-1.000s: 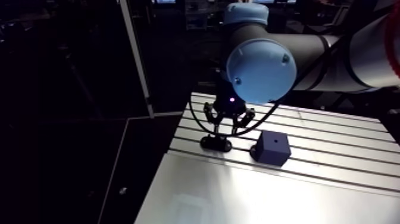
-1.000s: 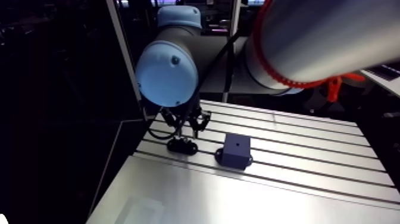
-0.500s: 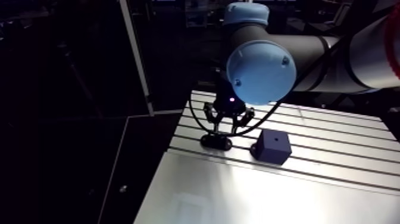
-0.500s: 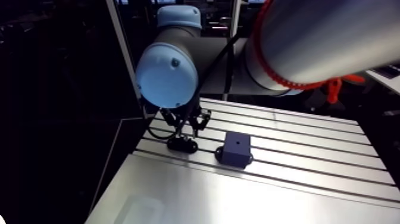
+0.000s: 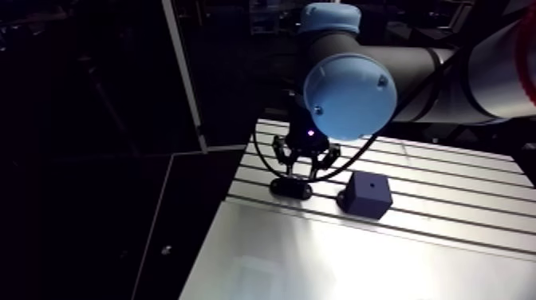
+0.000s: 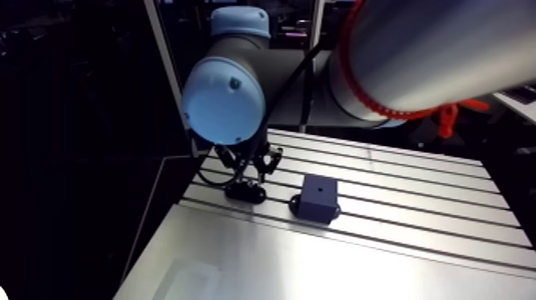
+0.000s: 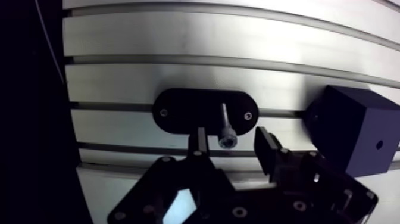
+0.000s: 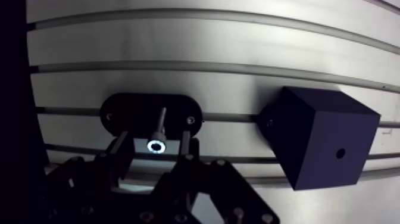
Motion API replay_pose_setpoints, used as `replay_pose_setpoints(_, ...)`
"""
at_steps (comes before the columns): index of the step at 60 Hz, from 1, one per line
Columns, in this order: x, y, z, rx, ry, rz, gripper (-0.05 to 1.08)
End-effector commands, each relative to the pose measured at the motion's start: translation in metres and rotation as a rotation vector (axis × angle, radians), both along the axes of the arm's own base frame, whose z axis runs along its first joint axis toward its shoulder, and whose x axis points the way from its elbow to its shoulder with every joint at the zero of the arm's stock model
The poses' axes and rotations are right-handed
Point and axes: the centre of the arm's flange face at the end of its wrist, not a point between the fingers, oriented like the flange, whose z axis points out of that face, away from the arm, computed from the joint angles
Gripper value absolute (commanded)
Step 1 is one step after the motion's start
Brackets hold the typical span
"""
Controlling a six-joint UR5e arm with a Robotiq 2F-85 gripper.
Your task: Pick up the M10 bolt and insert it into the hole until fully seated.
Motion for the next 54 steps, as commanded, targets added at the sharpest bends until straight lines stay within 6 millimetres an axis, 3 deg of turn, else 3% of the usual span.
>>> replay_pose_setpoints(1,-0.0002,-0.0012,-0.0020,-0.001,-0.004,0.003,0.48)
replay_pose_setpoints(54,0.0013,-0.0028,-0.0034,0.004,-0.006,0.006,0.57)
